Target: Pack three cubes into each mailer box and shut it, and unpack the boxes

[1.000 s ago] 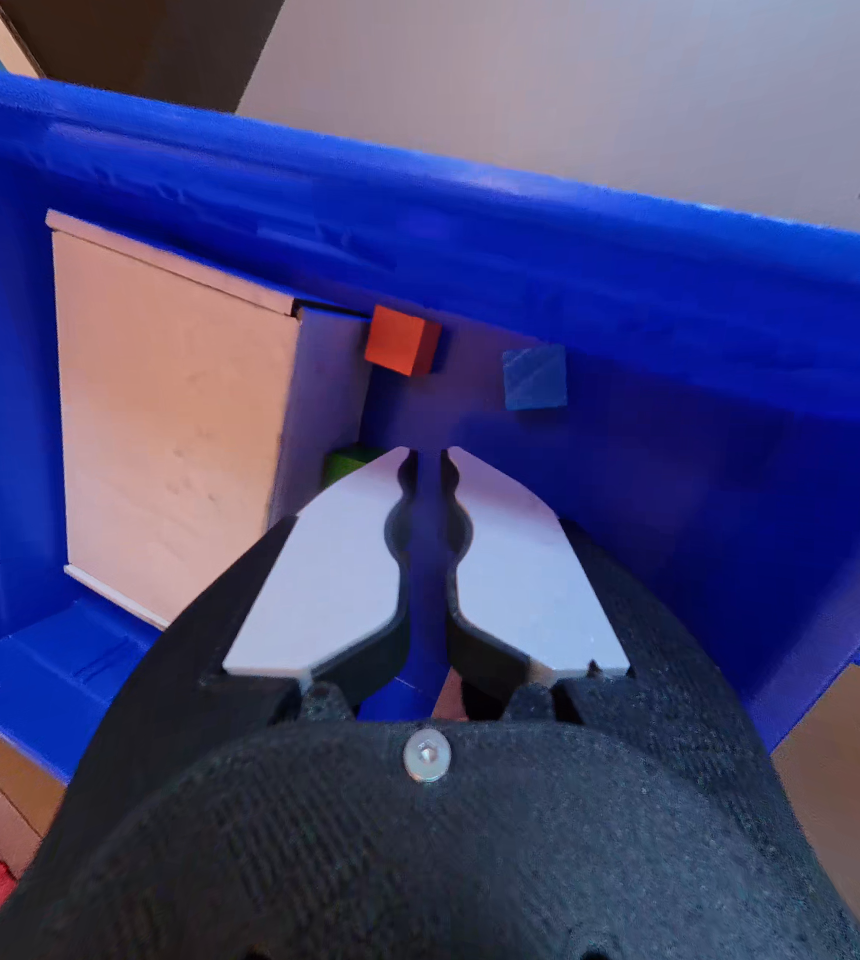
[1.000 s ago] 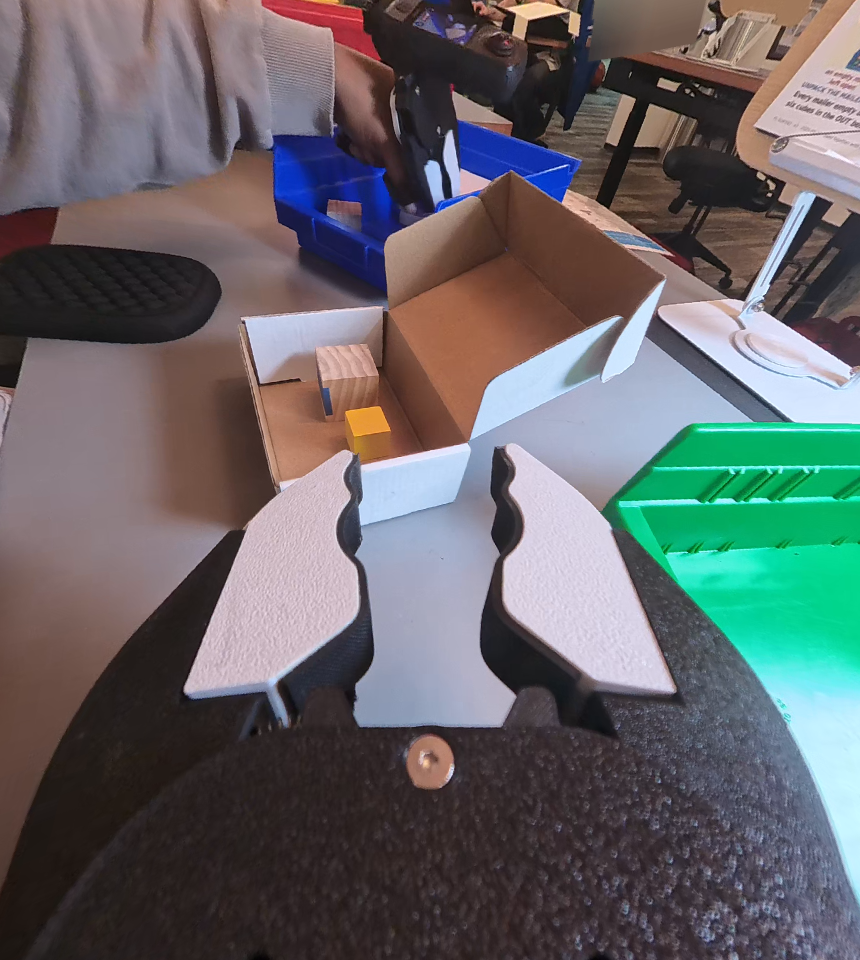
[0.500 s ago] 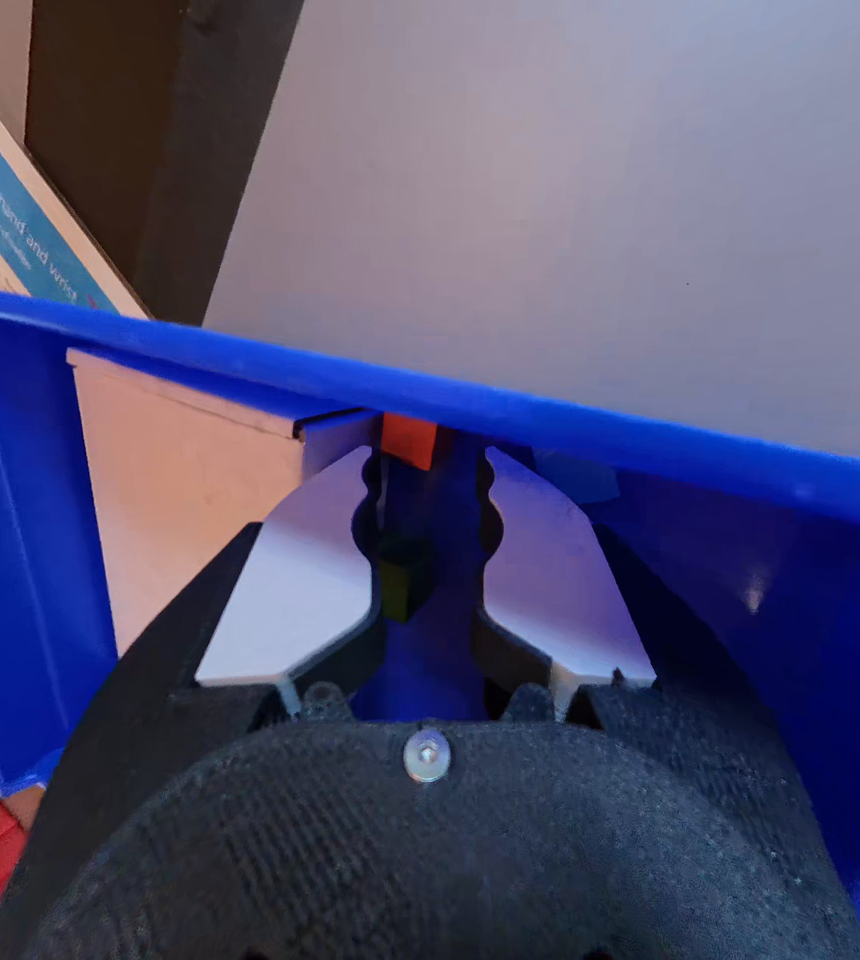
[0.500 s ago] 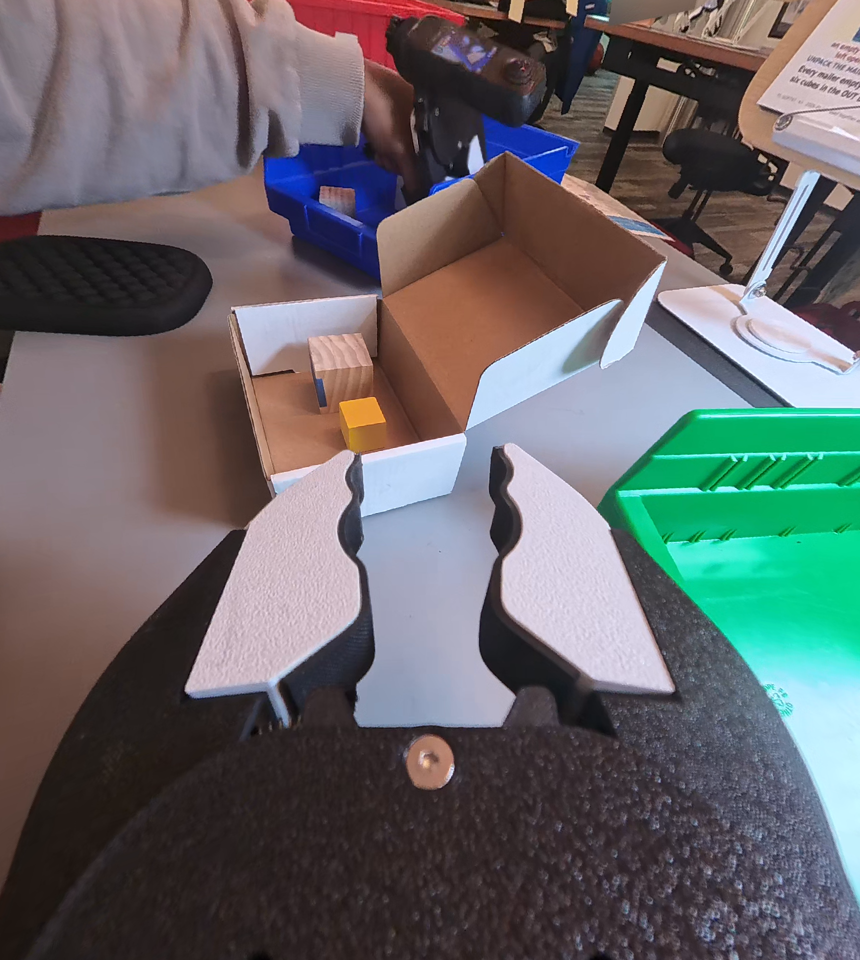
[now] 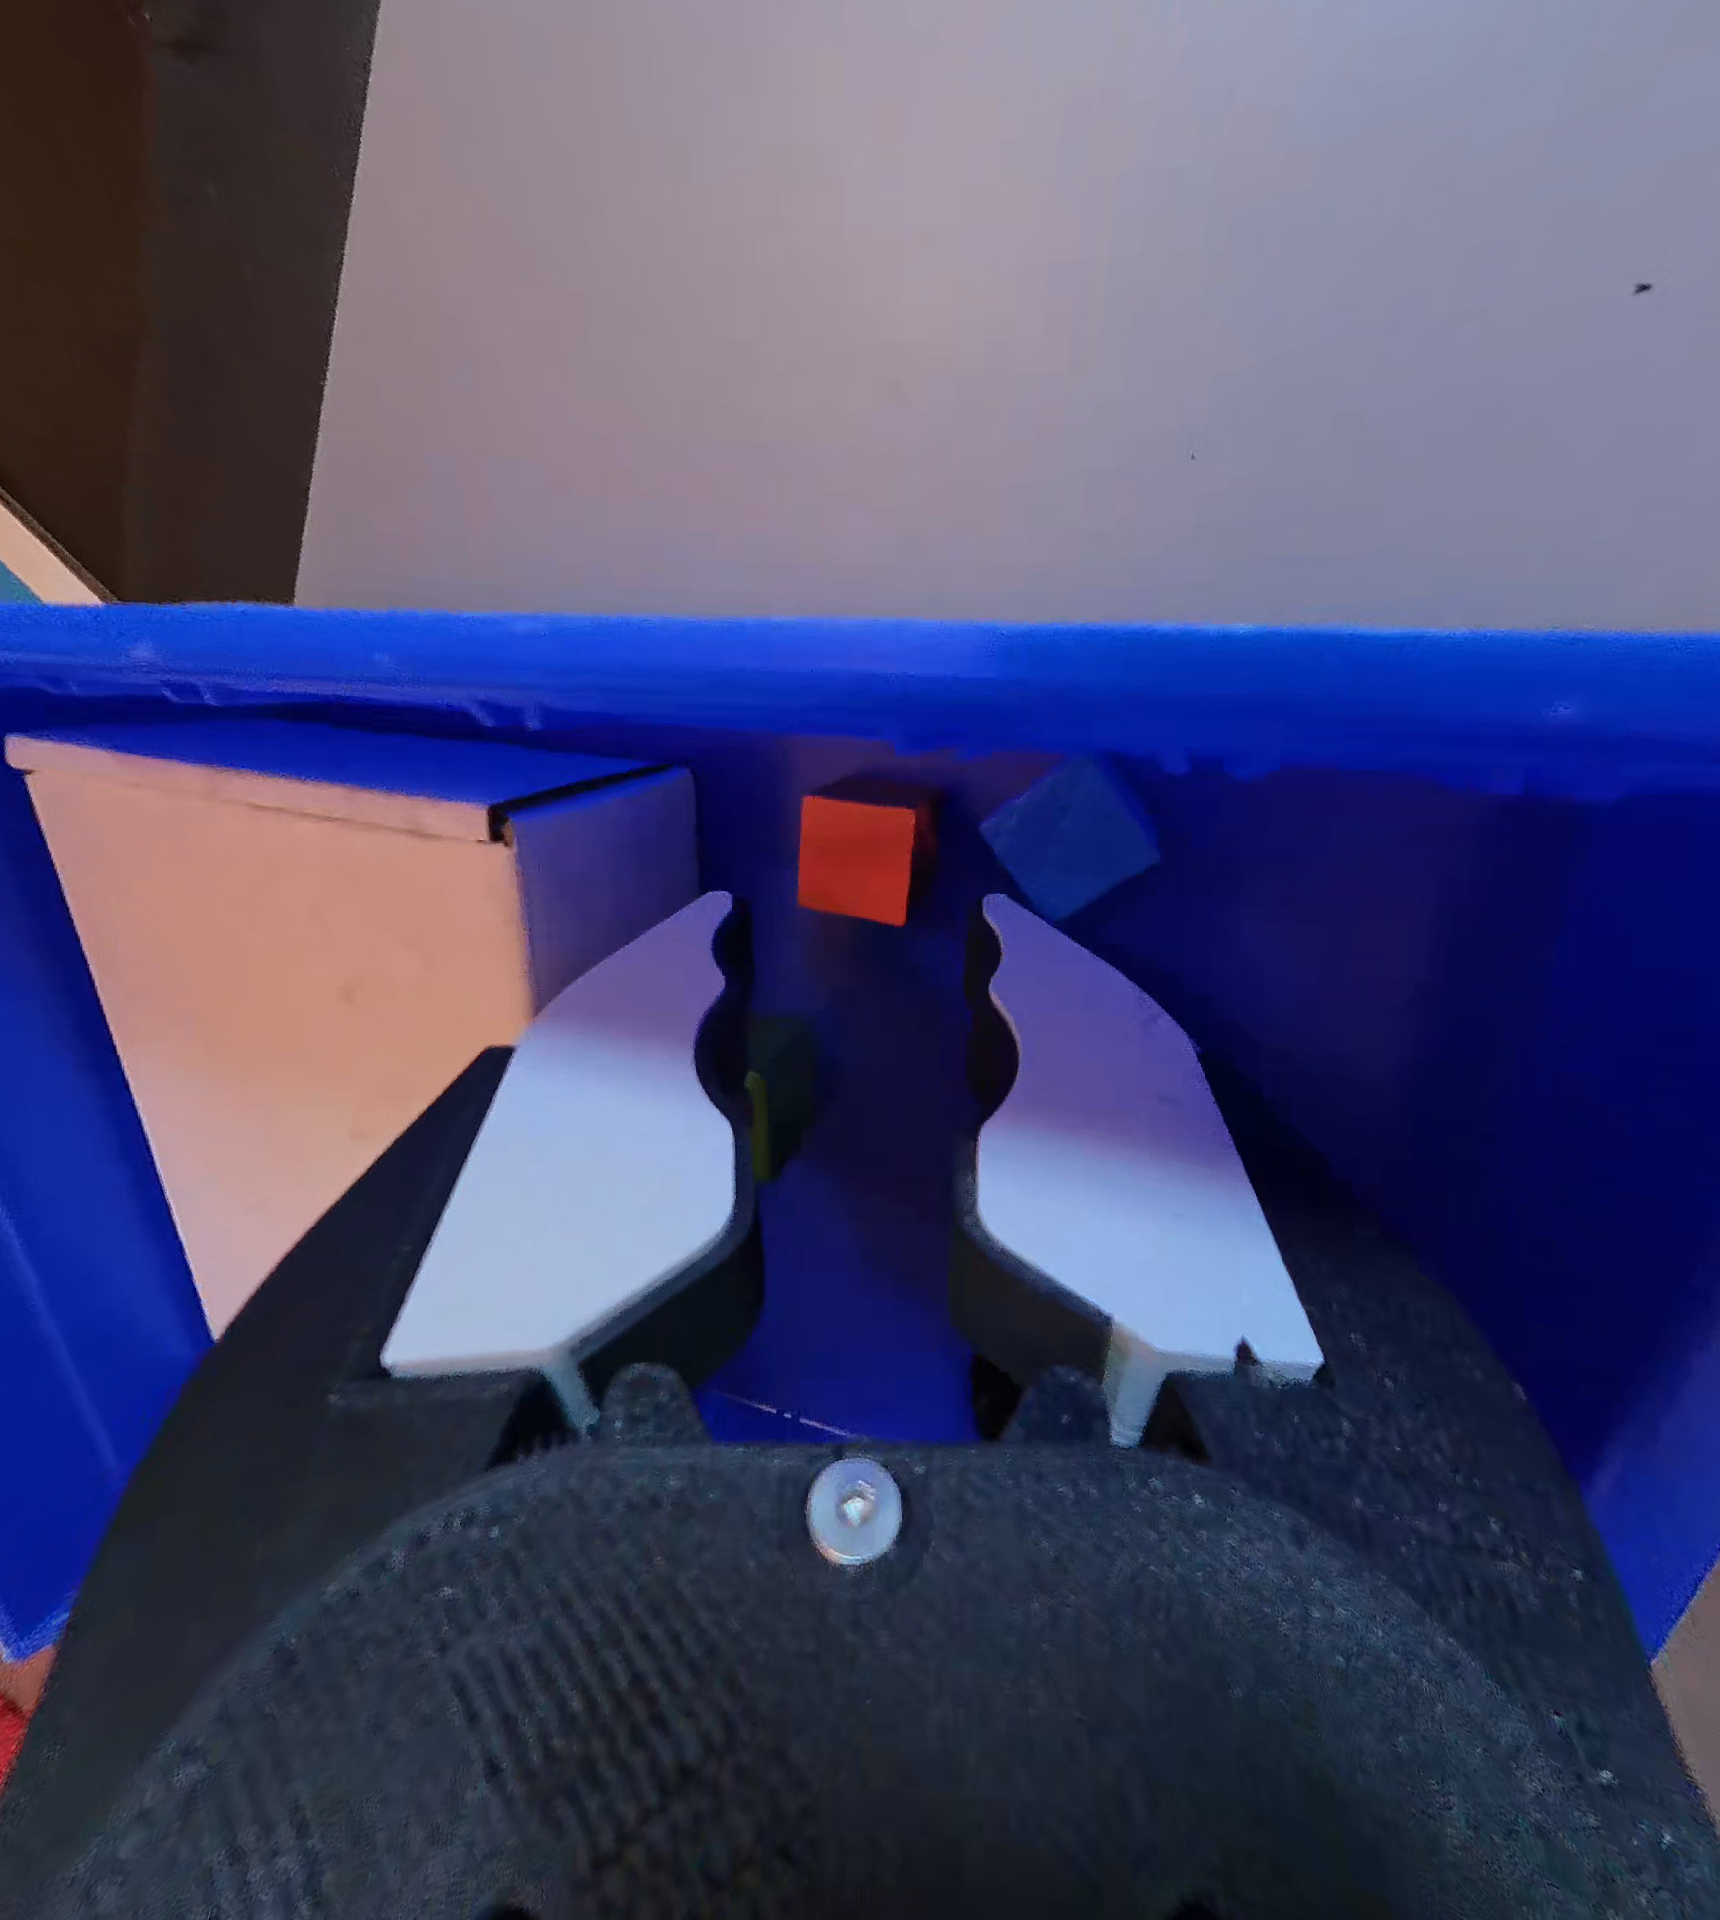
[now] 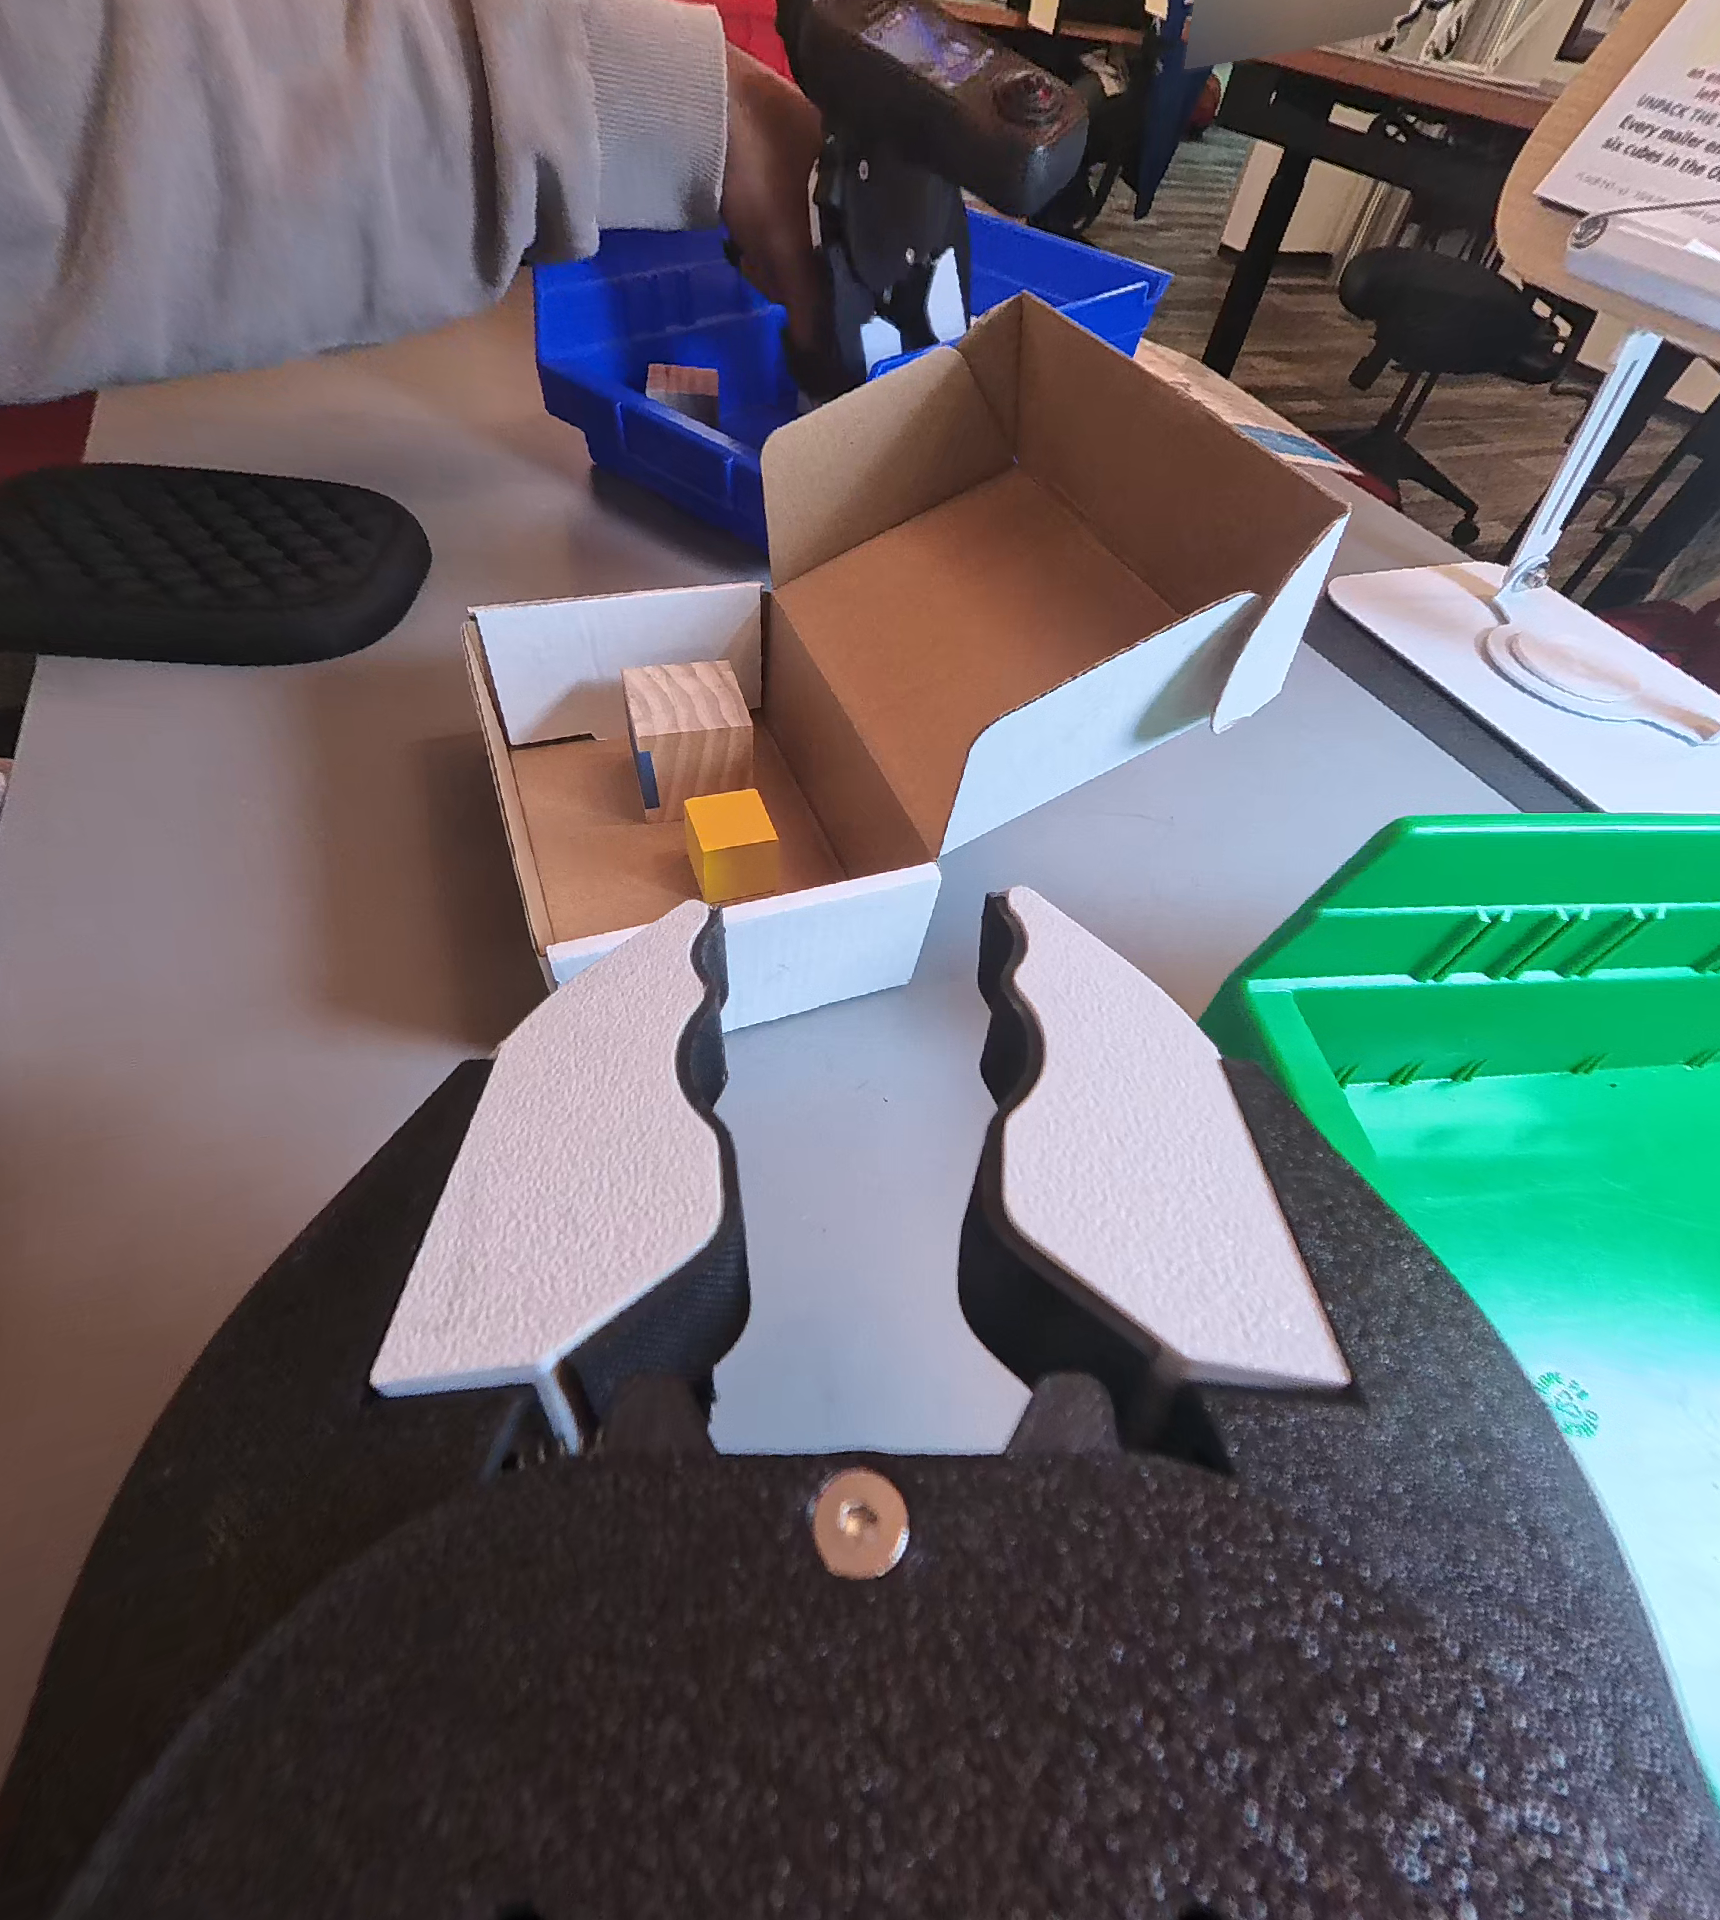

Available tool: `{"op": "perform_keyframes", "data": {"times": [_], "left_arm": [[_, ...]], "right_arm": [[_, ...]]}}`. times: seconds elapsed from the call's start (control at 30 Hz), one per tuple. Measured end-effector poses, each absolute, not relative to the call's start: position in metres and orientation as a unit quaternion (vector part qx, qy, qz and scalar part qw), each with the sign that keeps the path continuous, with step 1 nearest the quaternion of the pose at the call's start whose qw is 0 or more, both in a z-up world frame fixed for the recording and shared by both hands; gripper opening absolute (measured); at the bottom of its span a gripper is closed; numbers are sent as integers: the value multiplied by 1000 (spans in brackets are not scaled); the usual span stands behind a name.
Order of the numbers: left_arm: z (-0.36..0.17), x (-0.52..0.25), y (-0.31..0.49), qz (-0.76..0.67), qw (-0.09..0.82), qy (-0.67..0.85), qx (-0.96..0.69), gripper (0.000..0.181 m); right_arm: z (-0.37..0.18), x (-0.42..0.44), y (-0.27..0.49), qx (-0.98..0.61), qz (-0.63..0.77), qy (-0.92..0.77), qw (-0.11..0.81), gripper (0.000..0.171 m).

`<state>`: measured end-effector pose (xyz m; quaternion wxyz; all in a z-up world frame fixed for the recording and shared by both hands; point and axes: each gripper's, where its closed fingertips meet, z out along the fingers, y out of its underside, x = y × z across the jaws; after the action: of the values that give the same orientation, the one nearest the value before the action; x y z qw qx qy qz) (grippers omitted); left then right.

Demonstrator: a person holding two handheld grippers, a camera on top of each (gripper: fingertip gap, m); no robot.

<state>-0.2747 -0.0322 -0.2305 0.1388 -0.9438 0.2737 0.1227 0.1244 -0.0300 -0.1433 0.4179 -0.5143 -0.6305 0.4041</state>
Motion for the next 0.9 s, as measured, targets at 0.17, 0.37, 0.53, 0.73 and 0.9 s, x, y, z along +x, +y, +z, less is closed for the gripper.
{"op": "perform_keyframes", "data": {"times": [0.17, 0.37, 0.53, 0.73, 0.9], "left_arm": [[-239, -271, -27, 116, 149, 281, -941, 31], [-186, -275, -29, 166, 164, 274, -933, 23], [-73, -207, -24, 169, 310, 278, -893, 22], [-96, -27, -49, 40, 276, 444, -852, 22], [-173, 43, -55, 10, 211, 502, -838, 22]], "right_arm": [[-144, 125, -29, -517, 403, -629, 418, 47], [-143, 126, -28, -516, 404, -628, 420, 47], [-143, 124, -35, -508, 411, -636, 411, 47], [-145, 123, -42, -502, 407, -647, 404, 48], [-138, 127, -40, -499, 407, -641, 418, 48]]}}
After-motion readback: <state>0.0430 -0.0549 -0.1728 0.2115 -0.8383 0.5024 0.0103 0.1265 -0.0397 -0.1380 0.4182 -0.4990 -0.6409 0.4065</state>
